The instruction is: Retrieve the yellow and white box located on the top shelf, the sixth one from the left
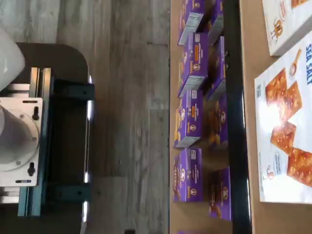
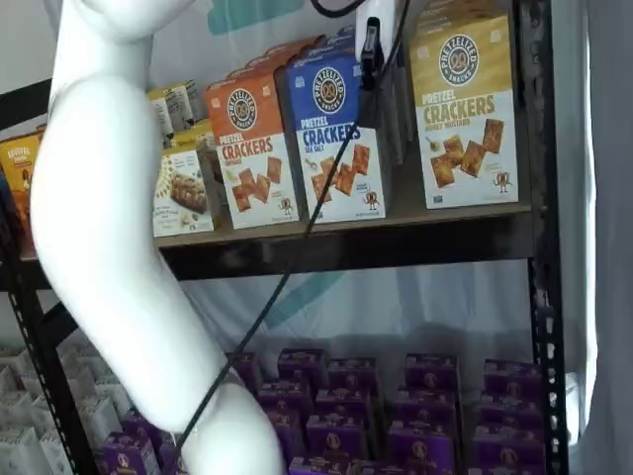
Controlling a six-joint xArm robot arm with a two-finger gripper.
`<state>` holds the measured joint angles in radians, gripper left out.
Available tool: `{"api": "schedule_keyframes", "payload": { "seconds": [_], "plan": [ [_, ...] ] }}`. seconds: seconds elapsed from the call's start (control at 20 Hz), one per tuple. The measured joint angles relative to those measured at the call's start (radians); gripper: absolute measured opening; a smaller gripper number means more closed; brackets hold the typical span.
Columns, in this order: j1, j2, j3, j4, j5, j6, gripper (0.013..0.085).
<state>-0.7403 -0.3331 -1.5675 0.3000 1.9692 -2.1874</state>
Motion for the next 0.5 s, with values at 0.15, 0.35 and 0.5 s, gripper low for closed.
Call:
{"api": "schedule_keyframes", "payload": {
  "seconds": [0.15,0.35,0.5],
  "plan": [
    [0.039,-0.022,0.02,-0.072,-0.012,0.004,0.085],
    [0.046,-0.048,0.051,-0.08,-0.02,0.008,0.085],
    [0.044,-0.059,0.063,-0.077,-0.022,0.007,0.085]
  ]
}}
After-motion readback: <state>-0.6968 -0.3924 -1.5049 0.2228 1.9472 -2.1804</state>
